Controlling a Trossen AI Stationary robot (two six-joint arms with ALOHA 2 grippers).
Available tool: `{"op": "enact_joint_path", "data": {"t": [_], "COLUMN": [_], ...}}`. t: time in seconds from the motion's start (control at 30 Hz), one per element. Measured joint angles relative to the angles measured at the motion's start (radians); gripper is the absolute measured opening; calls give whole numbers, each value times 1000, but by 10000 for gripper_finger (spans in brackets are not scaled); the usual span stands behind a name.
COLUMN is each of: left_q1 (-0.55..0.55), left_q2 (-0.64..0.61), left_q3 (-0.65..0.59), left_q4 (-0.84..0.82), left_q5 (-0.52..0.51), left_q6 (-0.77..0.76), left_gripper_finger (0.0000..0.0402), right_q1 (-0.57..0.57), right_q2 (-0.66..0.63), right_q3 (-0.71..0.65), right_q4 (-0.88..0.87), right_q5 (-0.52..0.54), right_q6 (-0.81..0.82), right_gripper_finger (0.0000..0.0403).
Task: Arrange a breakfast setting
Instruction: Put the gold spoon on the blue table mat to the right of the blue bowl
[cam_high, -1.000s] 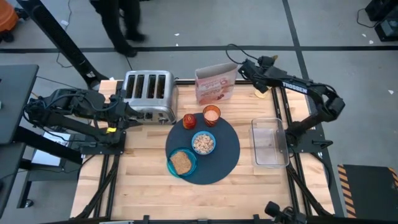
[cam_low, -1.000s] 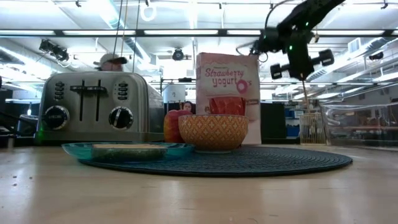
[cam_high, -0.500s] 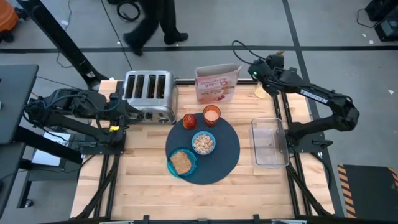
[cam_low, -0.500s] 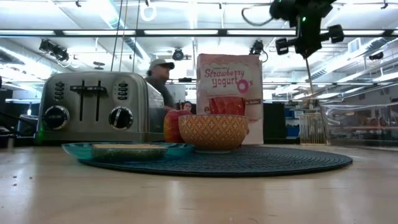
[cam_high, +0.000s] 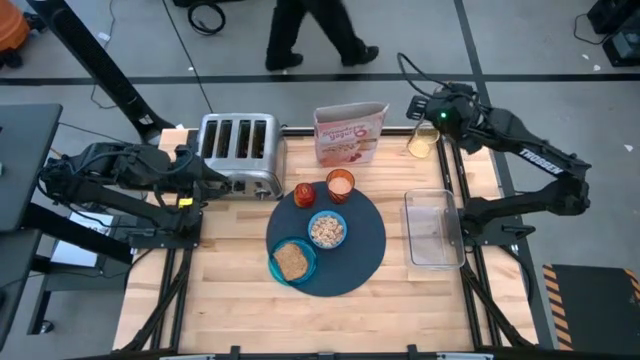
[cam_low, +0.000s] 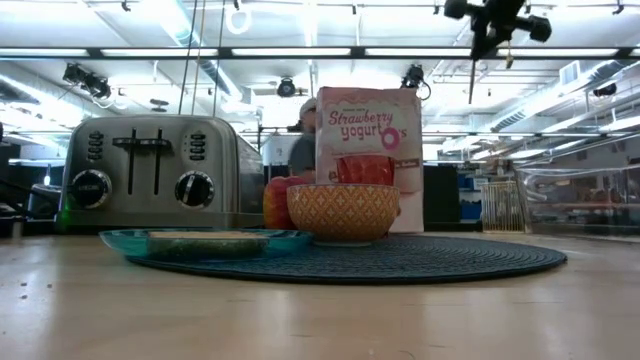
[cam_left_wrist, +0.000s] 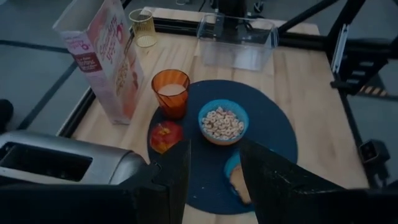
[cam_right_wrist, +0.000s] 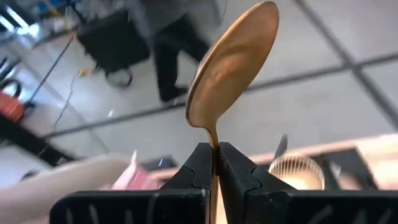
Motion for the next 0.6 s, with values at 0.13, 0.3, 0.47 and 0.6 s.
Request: {"op": "enact_joint_path", "data": {"t": [0.13, 0.3, 0.47, 0.6], "left_q1": [0, 0, 0, 0], "left_q2": [0, 8, 13, 13], "left_q3": [0, 0, 0, 0], "left_q4": [15, 19, 21, 22], "left_q5": [0, -2, -12, -34], "left_q6": [-49, -74, -86, -122], "left_gripper_finger": [146, 146, 146, 146], "right_q1": [45, 164, 333, 470], "right_q2": [6, 11, 62, 135], "right_q3": [45, 27, 4, 4], "right_q4": [-120, -154, -155, -114], "right_q5": [-140, -287, -348, -364], "right_q6": [98, 203, 310, 412], "right_gripper_finger": [16, 16, 15, 15]}}
